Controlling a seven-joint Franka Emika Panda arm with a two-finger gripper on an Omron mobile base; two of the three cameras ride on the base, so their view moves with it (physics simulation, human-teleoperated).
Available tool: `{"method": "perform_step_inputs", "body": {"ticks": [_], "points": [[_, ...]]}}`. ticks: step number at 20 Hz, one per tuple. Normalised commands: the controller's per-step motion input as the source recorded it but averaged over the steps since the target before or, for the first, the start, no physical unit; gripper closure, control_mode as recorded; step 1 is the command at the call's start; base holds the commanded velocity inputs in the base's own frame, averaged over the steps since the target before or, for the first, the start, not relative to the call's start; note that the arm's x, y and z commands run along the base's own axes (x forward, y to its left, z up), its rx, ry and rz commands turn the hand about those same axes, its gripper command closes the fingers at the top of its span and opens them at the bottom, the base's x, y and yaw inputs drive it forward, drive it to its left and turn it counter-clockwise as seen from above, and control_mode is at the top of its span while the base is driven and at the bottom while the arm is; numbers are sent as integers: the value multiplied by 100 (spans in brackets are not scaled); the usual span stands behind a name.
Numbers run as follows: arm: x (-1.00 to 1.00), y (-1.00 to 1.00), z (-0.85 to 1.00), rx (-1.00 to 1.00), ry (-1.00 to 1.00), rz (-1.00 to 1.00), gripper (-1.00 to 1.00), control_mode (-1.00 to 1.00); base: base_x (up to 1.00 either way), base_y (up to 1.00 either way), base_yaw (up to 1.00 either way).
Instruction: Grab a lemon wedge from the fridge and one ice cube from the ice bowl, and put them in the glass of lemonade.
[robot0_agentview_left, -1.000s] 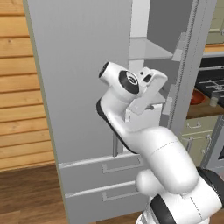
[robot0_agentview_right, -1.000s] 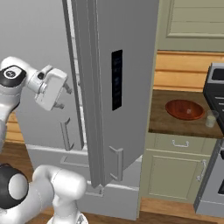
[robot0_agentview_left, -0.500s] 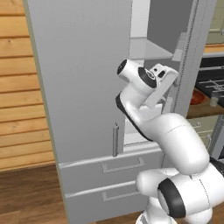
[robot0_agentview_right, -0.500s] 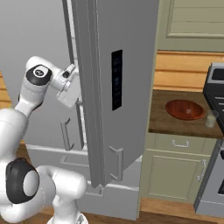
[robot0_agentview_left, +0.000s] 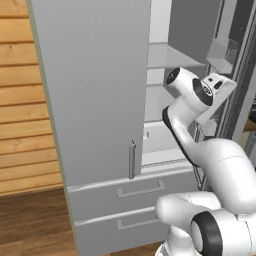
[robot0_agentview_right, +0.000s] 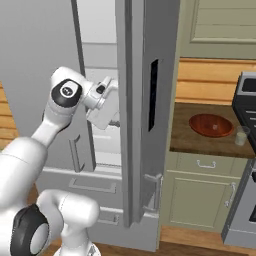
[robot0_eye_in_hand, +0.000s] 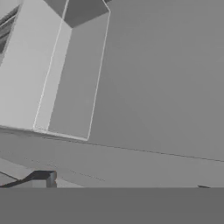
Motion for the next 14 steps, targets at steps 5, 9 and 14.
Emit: {"method": "perform_step_inputs", "body": {"ticks": [5,9,14], "points": [[-33,-100,0,0,-4,1,-100,-100,0,0,0],[-2,-83,0,0,-2,6,-100,-100,0,0,0],[-6,-3,6,0,-6,4,-100,-100,0,0,0]]}}
